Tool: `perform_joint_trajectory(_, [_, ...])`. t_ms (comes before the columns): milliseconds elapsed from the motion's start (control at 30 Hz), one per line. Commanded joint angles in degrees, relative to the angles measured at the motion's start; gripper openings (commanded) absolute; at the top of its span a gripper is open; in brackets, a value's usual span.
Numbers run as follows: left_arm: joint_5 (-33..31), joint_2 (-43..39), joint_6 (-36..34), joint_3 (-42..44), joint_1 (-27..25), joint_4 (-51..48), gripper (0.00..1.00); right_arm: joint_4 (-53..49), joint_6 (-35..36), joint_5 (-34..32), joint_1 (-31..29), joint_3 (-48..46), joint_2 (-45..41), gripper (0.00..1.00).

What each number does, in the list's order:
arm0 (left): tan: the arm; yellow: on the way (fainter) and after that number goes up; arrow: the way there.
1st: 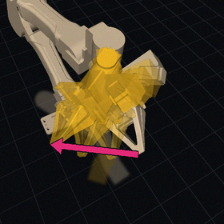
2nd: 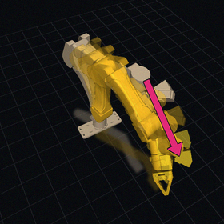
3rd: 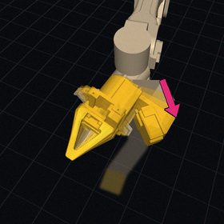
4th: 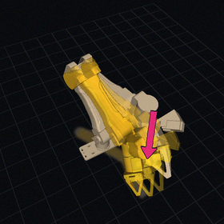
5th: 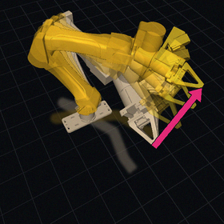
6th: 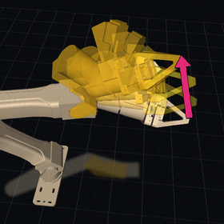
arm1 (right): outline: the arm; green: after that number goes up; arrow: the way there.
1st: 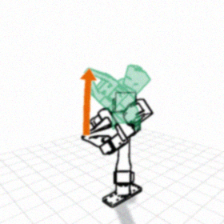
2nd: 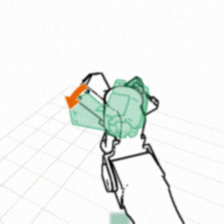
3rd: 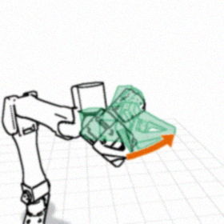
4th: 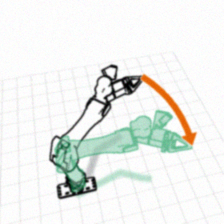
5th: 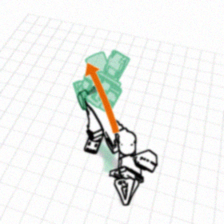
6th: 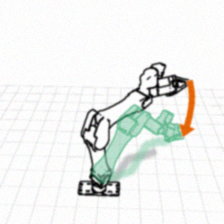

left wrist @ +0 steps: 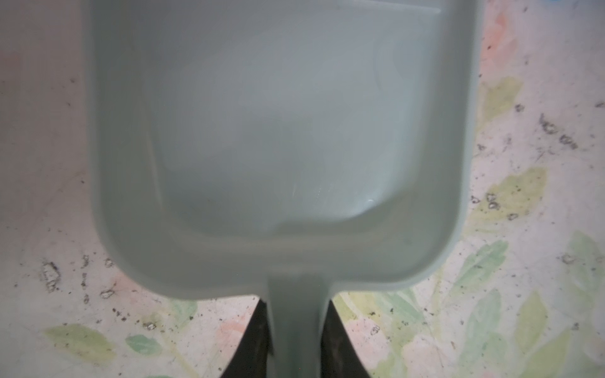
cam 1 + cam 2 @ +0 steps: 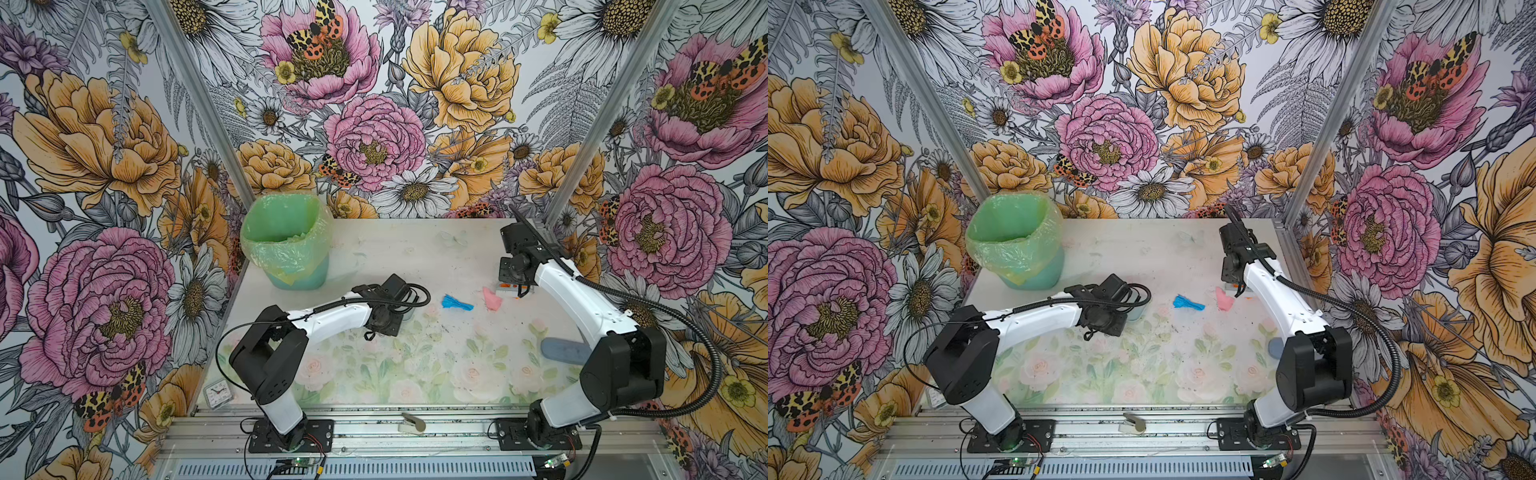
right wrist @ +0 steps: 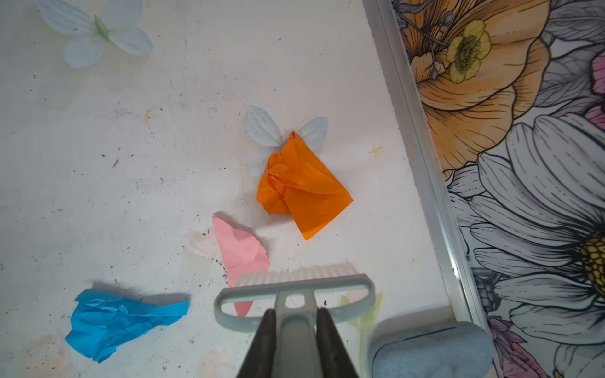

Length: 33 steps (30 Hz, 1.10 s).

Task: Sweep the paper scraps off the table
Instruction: 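Lower the dustpan with the left while the right brushes toward the pink scrap, then sweep the blue scrap with the right brush into the dustpan held by the left gripper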

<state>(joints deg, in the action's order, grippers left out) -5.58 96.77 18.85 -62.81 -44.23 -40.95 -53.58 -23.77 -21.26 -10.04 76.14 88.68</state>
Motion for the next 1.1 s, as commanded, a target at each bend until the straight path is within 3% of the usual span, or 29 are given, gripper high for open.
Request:
perform_joint_trajectory(0, [-0.41,0.85,-0.72,0.61,-1.14,-0.73,0.07,1.90,-2.19,0.07,-0.05,0.14,1.84,0.00])
perform_joint_trajectory(133, [-0.35,1.74,-0.70,0.17,-2.12,-0.96,0.07,4.96,-3.36,6.37,-0.46,-1.35,3.23,0.00])
perform_joint_trajectory(400, [0.03,4.33,-1.16,-1.80,-3.97,-1.77,0.07,6.93,-5.31,10.86,-3.28,-3.12,3.36,0.00])
perform_joint_trajectory(833, [0.16,6.45,-1.36,-4.40,-6.13,-2.24,0.07,16.02,-10.76,27.36,-7.56,-5.04,4.48,0.00])
perform_joint_trajectory(1067, [0.02,5.97,-1.23,-4.14,-6.27,-2.47,0.06,16.31,-8.24,25.08,-6.98,-3.86,0.26,0.00])
